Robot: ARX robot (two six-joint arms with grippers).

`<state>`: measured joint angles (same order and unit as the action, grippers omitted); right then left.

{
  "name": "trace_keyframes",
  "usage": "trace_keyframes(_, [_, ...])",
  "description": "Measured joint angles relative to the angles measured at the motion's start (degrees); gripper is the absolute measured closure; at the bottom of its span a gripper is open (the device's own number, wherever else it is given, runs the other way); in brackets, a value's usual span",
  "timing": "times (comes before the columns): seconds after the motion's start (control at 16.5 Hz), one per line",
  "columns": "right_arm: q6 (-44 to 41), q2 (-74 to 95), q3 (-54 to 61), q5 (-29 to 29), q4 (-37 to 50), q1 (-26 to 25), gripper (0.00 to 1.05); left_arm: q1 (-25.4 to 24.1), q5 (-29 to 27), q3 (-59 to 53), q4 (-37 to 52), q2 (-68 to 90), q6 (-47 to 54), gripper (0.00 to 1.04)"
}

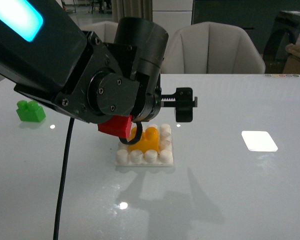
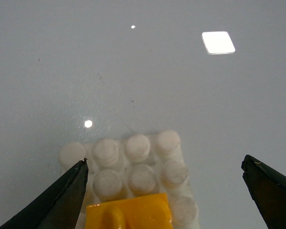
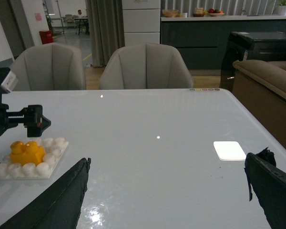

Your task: Insert yellow block into base center

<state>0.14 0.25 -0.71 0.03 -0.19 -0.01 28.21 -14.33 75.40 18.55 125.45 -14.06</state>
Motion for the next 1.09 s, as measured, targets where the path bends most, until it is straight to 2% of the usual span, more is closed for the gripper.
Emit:
trace_keyframes(0.24, [0.00,0.00,0.00,0.00,0.00,0.00,0.06,-0.28,1.99,-4.55,3.10,-4.11,1.70,0.07])
trace_keyframes(0.3, [0.00,0.00,0.00,0.00,0.00,0.00,0.06,-0.50,0.85,-6.49,8.74,-5.97,3.15,0.09])
trace_keyframes(0.36, [0.00,0.00,0.00,-0.02,0.00,0.00,0.06,-0.92,-4.70,-11.23,21.29,-8.09,5.75,0.18])
trace_keyframes(0.42, [0.00,0.00,0.00,0.02,-0.02,0.00,0.06,-2.58,-7.67,-19.65,32.33,-12.70,9.22,0.29])
trace_keyframes(0.54, [0.00,0.00,0.00,0.00,-0.04,0.00,0.06,-8.57,-5.86,-35.91,46.14,-23.21,12.02,0.50])
trace_keyframes(0.61, [0.00,0.00,0.00,0.00,0.00,0.00,0.06,-12.09,-3.89,-44.57,49.20,-29.90,12.61,0.63])
trace_keyframes(0.79, [0.00,0.00,0.00,0.00,0.00,0.00,0.06,-16.57,2.58,-61.68,46.97,-44.85,13.05,0.98])
trace_keyframes(0.85, [0.00,0.00,0.00,0.00,-0.02,0.00,0.06,-17.57,3.80,-63.47,45.94,-47.67,13.25,1.03])
trace_keyframes(1.09, [0.00,0.00,0.00,0.00,-0.02,0.00,0.06,-21.55,7.48,-69.48,39.28,-60.63,13.25,1.03])
